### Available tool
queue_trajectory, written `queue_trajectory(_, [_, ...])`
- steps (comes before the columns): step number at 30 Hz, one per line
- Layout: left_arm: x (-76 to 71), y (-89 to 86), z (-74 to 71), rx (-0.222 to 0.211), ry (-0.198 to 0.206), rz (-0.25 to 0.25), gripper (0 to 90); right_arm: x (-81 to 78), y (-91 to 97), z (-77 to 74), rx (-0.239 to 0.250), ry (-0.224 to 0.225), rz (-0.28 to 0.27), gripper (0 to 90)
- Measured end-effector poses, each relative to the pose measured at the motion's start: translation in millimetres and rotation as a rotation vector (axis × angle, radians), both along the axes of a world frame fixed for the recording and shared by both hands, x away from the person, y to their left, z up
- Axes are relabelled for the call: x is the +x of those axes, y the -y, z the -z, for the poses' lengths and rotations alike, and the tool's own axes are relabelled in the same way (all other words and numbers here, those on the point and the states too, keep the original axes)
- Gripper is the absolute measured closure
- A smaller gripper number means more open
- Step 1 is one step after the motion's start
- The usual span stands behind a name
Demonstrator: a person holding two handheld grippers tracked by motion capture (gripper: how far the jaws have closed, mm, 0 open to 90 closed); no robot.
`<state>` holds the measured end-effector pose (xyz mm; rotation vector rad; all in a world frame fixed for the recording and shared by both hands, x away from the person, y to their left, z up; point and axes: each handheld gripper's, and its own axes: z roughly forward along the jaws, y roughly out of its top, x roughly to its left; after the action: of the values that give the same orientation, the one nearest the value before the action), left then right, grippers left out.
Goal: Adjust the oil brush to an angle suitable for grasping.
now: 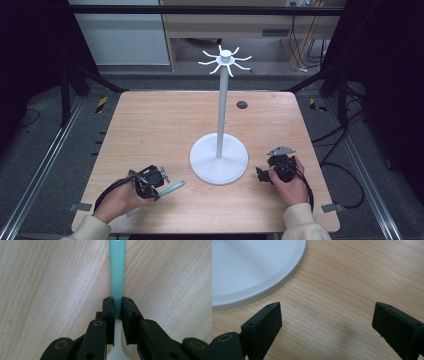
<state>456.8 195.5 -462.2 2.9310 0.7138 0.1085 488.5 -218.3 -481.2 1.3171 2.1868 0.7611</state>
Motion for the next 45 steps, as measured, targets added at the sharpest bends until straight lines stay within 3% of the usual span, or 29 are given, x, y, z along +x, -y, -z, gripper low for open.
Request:
queue_trajectory(4, [-4.9, -7.5, -2.4, -0.047, 0.027, -0.023, 81.3, -0.1, 0.1, -0.1, 0.004, -0.001, 0.003, 9.7])
queue_trajectory(10, [-10.1, -17.2, -25.3, -0.152, 0.102, -0.066, 81.4, 0.0, -0.9, 0.2, -0.004, -0.003, -0.008, 9.8])
queue_trajectory(18, [-11.6, -29.9, -52.1, -0.243, 0.169, -0.103, 81.5, 0.2, -1.4, 0.7, -0.004, -0.004, -0.006, 9.9])
queue_trajectory(21, [-12.1, -36.6, -66.4, -0.300, 0.207, -0.132, 81.5, 0.2, -1.9, 0.6, -0.007, -0.003, -0.010, 9.9])
queue_trajectory(24, [-12.3, -39.2, -72.9, -0.316, 0.229, -0.136, 81.5, 0.0, -1.8, 0.5, -0.007, -0.004, -0.009, 9.9])
queue_trajectory(25, [-13.0, -39.9, -78.3, -0.344, 0.247, -0.143, 81.5, 0.1, -1.7, 0.7, -0.006, -0.002, -0.007, 9.9])
queue_trajectory(41, [-12.9, -16.7, -110.9, -0.474, 0.371, -0.156, 81.5, 0.2, -1.3, 0.5, -0.008, 0.000, -0.006, 9.7])
queue_trajectory(42, [-15.5, -12.3, -116.8, -0.500, 0.398, -0.157, 81.5, 0.2, -1.8, 0.5, -0.007, 0.001, -0.007, 9.7])
queue_trajectory(45, [-18.7, -8.4, -123.9, -0.519, 0.423, -0.155, 81.5, 0.4, -2.1, 0.5, -0.007, 0.002, -0.010, 9.7])
